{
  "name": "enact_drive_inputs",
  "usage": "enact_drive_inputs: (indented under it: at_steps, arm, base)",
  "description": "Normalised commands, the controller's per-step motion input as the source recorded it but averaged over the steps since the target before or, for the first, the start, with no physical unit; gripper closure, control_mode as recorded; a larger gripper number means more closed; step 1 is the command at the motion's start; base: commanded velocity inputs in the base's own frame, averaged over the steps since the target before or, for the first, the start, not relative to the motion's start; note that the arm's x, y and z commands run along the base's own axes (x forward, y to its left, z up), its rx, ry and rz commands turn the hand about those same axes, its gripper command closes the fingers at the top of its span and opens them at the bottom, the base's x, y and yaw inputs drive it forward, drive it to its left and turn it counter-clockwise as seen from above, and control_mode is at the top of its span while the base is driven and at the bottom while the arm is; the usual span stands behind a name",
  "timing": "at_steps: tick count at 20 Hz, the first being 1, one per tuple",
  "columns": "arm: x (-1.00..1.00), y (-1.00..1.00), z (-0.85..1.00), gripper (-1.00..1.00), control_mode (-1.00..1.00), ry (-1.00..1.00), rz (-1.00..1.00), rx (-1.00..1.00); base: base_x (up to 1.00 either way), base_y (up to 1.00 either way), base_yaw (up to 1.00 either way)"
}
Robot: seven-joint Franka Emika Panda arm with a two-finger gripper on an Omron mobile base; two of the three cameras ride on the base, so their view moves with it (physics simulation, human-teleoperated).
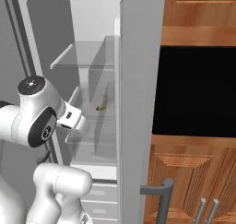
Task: Retrieve the peach and banana from the fridge and place them into the bowl on the dining table.
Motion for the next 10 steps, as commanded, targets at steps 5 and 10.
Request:
enact_drive_inputs:
  at_steps: [5, 10]
  arm:
    - [0.31, 0.0, -0.49, -1.0, -1.0, 0.0, 0.0, 0.0]
    - [0.22, 0.0, -0.2, -1.0, -1.0, 0.0, 0.0, 0.0]
  base:
    - [0.0, 0.0, 0.0]
    - [0.0, 0.0, 0.0]
